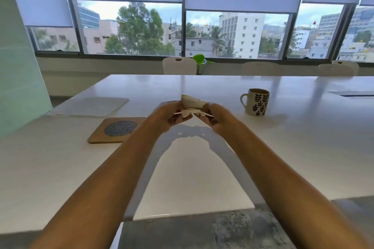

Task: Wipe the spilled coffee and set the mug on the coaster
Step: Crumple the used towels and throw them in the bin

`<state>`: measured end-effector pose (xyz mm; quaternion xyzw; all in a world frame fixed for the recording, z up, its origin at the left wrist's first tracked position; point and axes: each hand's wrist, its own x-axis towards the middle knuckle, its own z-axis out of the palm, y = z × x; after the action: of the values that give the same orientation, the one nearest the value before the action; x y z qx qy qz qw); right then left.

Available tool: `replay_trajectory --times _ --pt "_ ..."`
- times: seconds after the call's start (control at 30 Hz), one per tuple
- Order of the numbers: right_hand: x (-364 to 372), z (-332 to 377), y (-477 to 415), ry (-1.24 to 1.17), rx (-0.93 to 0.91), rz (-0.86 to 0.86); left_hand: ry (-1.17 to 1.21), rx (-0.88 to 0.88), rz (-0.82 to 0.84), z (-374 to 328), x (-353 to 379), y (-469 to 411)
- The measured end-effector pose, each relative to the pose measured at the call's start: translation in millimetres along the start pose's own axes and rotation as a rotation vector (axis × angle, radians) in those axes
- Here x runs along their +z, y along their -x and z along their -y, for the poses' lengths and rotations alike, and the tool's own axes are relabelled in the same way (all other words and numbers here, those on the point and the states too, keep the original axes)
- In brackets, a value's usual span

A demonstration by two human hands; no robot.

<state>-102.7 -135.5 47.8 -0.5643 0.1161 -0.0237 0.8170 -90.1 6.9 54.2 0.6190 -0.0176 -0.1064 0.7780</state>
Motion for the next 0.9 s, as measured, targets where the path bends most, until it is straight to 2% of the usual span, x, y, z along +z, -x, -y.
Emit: replay_trajectory --times 0.2,0.33,0.63,0.9 --pt "76.2 -40.7 33.5 0.126 0.018 0.066 0.094 -0.151 -0.138 -8.9 -79.2 53.4" --pt "121.1 -63.2 47.7 0.233 -0.017 0.157 -0.055 -0.11 -0.235 -17.0 -122.0 81.0" --pt "203.8 -96.6 54.6 0.386 0.023 0.274 0.009 0.001 -0.484 -19.4 -198.5 113.8" --pt "268.4 -125.8 72.0 0.284 0.094 0.482 0.054 0.074 -0.71 -20.6 -262.6 145.5"
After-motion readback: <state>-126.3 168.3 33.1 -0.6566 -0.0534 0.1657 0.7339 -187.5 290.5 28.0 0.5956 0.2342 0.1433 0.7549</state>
